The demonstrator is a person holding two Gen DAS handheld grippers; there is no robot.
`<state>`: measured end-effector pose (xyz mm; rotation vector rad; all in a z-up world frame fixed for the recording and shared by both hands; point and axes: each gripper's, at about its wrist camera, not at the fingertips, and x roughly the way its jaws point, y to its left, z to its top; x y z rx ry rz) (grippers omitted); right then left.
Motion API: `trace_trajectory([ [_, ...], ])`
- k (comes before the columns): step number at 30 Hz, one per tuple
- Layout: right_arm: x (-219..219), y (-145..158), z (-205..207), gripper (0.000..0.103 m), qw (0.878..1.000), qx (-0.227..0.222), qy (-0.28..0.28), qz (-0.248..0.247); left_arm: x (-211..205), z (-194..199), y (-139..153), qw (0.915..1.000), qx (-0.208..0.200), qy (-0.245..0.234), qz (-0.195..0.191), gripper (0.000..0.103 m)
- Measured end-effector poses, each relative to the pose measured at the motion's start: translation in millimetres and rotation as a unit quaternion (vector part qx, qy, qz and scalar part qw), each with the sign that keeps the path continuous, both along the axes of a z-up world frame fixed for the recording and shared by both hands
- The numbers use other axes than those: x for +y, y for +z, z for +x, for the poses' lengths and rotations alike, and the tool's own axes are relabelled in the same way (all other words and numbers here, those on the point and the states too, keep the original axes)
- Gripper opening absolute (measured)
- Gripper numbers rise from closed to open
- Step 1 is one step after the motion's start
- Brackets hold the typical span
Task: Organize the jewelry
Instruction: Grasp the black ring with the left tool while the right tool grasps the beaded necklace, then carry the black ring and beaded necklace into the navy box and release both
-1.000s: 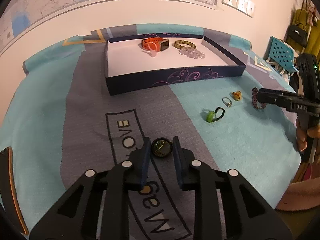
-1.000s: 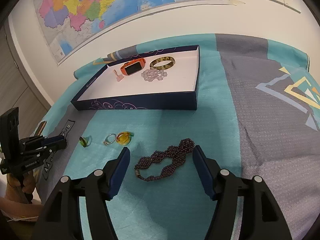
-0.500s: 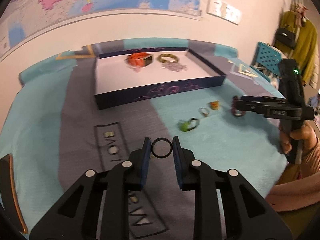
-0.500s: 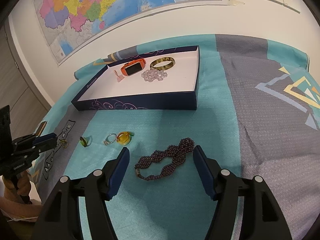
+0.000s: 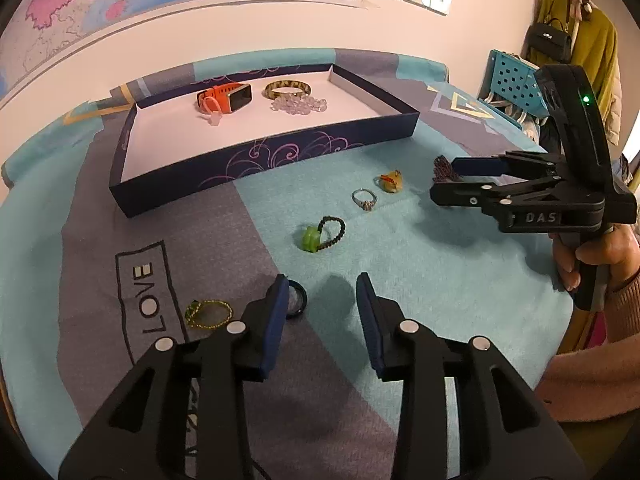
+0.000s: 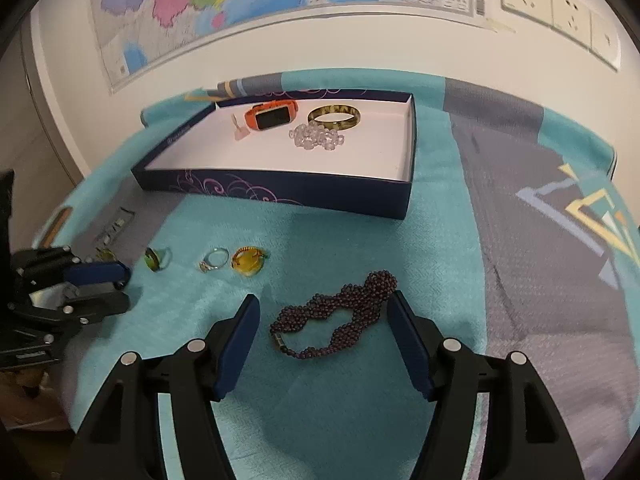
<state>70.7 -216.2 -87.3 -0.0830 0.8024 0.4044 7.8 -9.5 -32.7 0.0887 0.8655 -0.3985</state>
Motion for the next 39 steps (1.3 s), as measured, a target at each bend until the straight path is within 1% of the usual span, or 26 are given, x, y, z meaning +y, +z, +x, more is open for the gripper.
trace_trajectory([
  [1, 2, 0, -1, 0.058, 1.0, -0.002, -0.001, -0.008, 1, -1, 0, 1.0, 0.001, 0.001, 0.0, 0.037],
  [3, 2, 0, -1, 0.048, 1.0, -0.006, -0.005, -0.018, 3, -2, 0, 1.0, 0.003, 0.0, -0.003, 0.038],
  [4, 1, 0, -1, 0.047, 1.0, -0.007, -0.006, -0.021, 3, -1, 0, 1.0, 0.003, 0.0, -0.003, 0.038],
  [6, -1, 0, -1, 0.038, 1.0, -0.007, -0.008, -0.019, 6, -2, 1, 0.9999, 0.001, 0.01, -0.002, 0.038],
  [7, -3, 0, -1, 0.036, 1.0, -0.007, -0.011, -0.019, 8, -2, 2, 0.9999, -0.002, 0.017, -0.002, 0.038],
  [8, -3, 0, 0, 0.031, 1.0, -0.007, -0.012, -0.018, 9, -3, 3, 0.9998, -0.004, 0.019, -0.006, 0.038],
  [9, -5, 0, 0, 0.022, 1.0, -0.007, -0.013, -0.016, 12, -4, 5, 0.9997, -0.006, 0.02, -0.013, 0.038],
  [11, -7, 0, 0, 0.011, 1.0, -0.005, -0.013, -0.009, 17, -4, 7, 0.9995, -0.008, 0.025, -0.017, 0.038],
  [12, -8, 0, 0, 0.008, 1.0, -0.003, -0.011, -0.004, 19, -4, 7, 0.9995, -0.008, 0.027, -0.016, 0.038],
  [15, -7, 1, 0, 0.004, 1.0, -0.003, -0.007, 0.0, 21, -2, 4, 0.9995, -0.001, 0.03, -0.011, 0.038],
  [17, -8, 1, 0, 0.004, 1.0, -0.001, -0.004, 0.008, 21, -1, 1, 0.9994, 0.004, 0.035, -0.004, 0.037],
  [20, -9, 2, -1, 0.004, 1.0, 0.003, -0.001, 0.023, 22, 0, 1, 0.9995, 0.005, 0.031, -0.008, 0.036],
  [22, -10, 3, 0, 0.004, 0.999, 0.007, 0.002, 0.037, 19, 1, 0, 0.9995, 0.007, 0.03, -0.001, 0.036],
  [24, -11, 5, 0, 0.003, 0.999, 0.007, 0.007, 0.052, 17, 1, -1, 0.9995, 0.004, 0.031, 0.007, 0.03],
  [25, -12, 8, -1, 0.003, 0.998, 0.006, 0.01, 0.062, 17, 1, -1, 0.9995, 0.003, 0.03, 0.01, 0.025],
  [26, -12, 10, -1, 0.003, 0.998, 0.005, 0.013, 0.068, 16, 1, -1, 0.9994, 0.001, 0.031, 0.013, 0.023],
  [31, -13, 21, -2, 0.003, 0.996, -0.002, 0.022, 0.091, 13, 0, -1, 0.9993, -0.004, 0.031, 0.022, 0.023],
  [39, -15, 35, -3, 0.003, 0.993, -0.014, 0.03, 0.112, 15, 1, 5, 0.9994, -0.007, 0.033, 0.009, 0.022],
])
